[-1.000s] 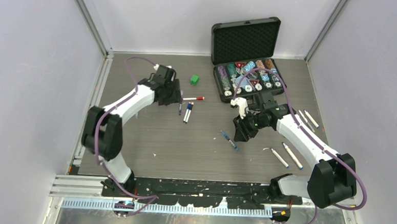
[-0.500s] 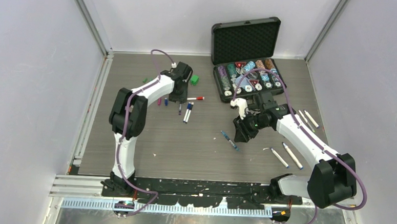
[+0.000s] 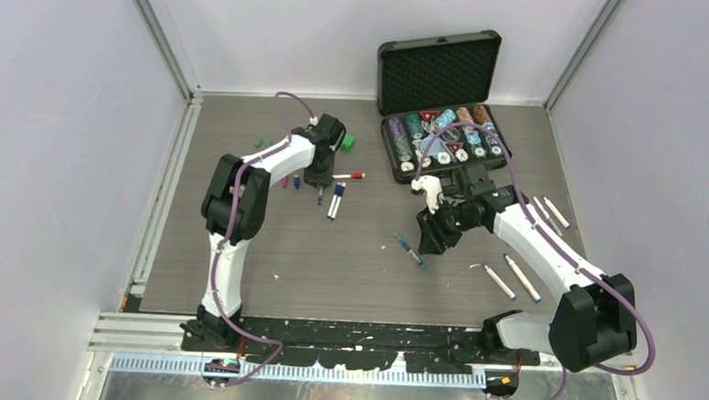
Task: Open the pen caps
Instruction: Pick up the pen from the center of the board.
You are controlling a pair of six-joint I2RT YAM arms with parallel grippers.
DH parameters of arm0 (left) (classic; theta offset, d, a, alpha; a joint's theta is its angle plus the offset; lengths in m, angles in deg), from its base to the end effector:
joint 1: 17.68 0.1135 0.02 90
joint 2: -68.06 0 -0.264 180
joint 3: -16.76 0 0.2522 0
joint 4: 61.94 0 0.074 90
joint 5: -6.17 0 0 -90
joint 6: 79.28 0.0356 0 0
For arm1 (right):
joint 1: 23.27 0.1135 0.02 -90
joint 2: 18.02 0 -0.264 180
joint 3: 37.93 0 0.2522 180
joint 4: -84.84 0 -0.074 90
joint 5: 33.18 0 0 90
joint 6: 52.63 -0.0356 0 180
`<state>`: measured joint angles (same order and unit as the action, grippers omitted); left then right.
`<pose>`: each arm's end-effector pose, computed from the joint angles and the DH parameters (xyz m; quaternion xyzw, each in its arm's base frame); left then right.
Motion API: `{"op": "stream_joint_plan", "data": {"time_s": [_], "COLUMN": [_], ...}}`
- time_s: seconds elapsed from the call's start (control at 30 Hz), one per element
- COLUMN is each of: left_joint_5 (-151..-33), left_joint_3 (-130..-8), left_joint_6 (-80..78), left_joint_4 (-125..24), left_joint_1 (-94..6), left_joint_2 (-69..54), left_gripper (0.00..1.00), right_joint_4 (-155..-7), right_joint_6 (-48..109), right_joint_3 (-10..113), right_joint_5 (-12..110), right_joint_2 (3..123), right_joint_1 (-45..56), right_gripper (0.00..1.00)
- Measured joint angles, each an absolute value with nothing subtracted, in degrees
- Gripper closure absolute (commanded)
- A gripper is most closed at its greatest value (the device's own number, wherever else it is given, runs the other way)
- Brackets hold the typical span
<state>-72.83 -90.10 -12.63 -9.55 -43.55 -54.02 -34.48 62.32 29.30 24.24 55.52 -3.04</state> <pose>0.4034 -0.1881 0.1702 0.0029 0.9766 0.0050 0.2149 0.2153 0.0998 0.2432 -0.4130 0.8469 0.2667 0.2026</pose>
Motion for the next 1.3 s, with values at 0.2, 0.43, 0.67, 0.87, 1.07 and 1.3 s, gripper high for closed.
{"op": "stream_joint_plan", "data": {"time_s": [0.2,0.43,0.67,0.87,1.07,1.3], "left_joint_5": [-72.9,-72.8,-72.9,-74.5,-82.9,-90.0], "left_joint_3": [-91.0,-90.8,-86.5,-78.1,-61.1,-40.8], "left_joint_6": [-12.3,-11.7,-11.3,-12.1,-18.6,-33.2], "left_joint_4": [-9.4,-9.6,-10.3,-15.8,-27.2,-47.4], "left_joint_1": [-43.6,-43.7,-43.7,-43.7,-43.8,-47.2], "left_joint_2": [-54.7,-54.5,-46.9,-28.9,-9.2,2.6], "left_gripper": [0.88,1.0,1.0,1.0,1.0,1.0], "right_joint_4": [-34.4,-34.1,-33.9,-33.7,-34.4,-43.6], "right_joint_6": [62.3,62.5,62.5,62.7,61.0,50.7], "right_joint_3": [29.3,29.3,29.3,29.3,29.3,28.6], "right_joint_5": [24.3,24.1,23.8,22.1,16.3,5.7], "right_joint_2": [55.5,55.5,55.5,55.5,55.5,53.2], "right_joint_1": [-3.0,-3.0,-3.0,-3.0,-3.1,-4.4], "right_gripper": [0.56,0.56,0.56,0.56,0.56,0.53]}}
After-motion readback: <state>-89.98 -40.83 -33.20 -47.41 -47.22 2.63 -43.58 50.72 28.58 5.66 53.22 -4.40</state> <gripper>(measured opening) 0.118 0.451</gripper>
